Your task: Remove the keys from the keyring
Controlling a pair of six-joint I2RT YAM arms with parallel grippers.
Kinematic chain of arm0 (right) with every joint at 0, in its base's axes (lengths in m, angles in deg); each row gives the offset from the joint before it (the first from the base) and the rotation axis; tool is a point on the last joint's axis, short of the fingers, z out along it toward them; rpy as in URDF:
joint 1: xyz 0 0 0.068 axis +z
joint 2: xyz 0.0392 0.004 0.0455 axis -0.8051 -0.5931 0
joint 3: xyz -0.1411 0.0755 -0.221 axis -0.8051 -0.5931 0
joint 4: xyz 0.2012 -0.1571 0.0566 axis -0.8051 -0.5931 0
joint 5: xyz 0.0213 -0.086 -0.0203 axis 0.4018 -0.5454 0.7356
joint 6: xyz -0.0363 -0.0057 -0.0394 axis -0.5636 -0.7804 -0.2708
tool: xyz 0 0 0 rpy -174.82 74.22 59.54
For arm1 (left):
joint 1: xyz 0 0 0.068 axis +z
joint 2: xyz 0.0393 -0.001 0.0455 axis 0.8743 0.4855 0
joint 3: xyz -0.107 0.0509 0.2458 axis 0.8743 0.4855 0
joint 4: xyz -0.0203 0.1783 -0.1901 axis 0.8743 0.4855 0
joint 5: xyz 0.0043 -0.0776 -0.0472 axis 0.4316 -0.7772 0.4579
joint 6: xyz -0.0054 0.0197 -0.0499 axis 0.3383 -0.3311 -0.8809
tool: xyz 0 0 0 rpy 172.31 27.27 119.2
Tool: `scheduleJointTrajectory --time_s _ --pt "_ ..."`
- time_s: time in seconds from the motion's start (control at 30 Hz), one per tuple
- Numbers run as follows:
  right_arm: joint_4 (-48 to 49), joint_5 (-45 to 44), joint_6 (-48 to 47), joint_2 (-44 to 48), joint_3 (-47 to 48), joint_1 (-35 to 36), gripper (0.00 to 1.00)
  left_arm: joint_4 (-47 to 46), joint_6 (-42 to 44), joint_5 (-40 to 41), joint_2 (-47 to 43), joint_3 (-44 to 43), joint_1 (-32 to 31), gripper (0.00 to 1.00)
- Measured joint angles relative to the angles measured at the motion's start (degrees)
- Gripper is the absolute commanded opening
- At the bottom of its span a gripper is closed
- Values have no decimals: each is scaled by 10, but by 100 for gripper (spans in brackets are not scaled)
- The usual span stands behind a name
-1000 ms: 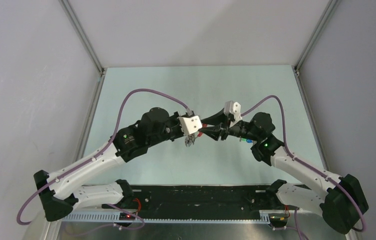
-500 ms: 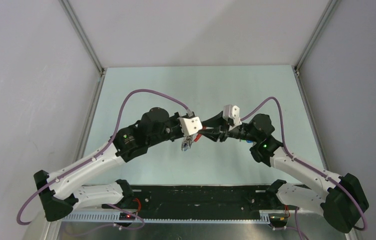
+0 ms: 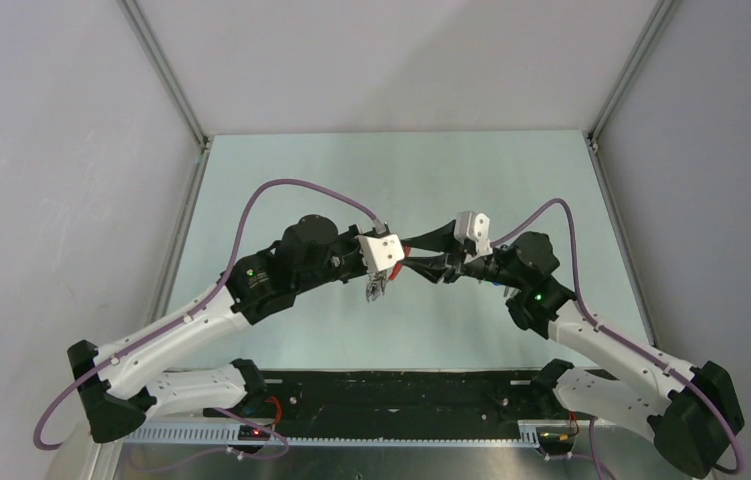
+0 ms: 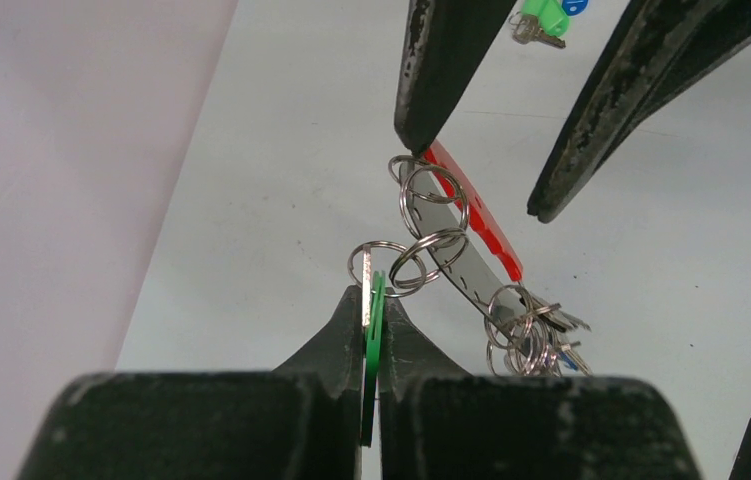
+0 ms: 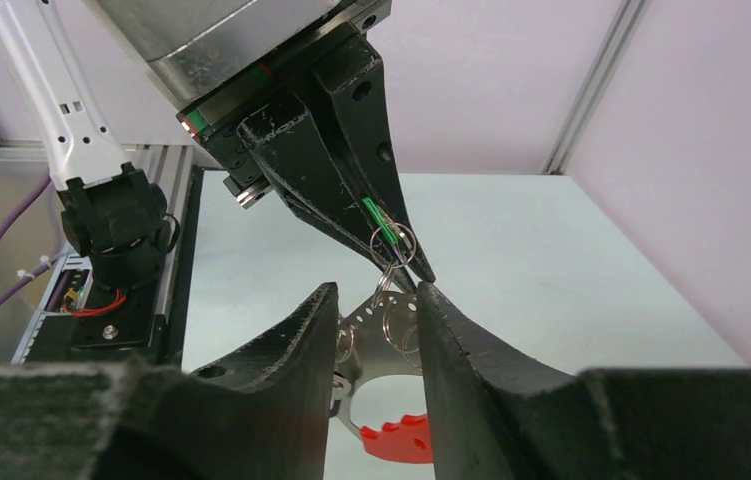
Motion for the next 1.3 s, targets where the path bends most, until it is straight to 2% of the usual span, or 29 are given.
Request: scheduleJointTrajectory --time_s 0.1,0.43,0.57,0.7,0.77,0.83,1.3 --pt "-5 -1 -5 5 0 1 33 0 0 0 0 0 0 0" --pt "-16 8 -14 -23 14 15 33 0 0 -1 0 0 0 0" --pt "-17 7 -14 -37 25 16 30 0 0 -5 0 0 0 0" --pt "-17 5 -14 -43 26 19 20 0 0 -9 0 0 0 0" --pt "-18 1 -14 -45 26 19 7 0 0 -12 0 0 0 0" --pt "-19 -2 -17 -45 26 19 0 0 0 -16 0 0 0 0" --pt "-74 -47 -6 -9 29 13 0 -1 0 -20 0 3 0 0"
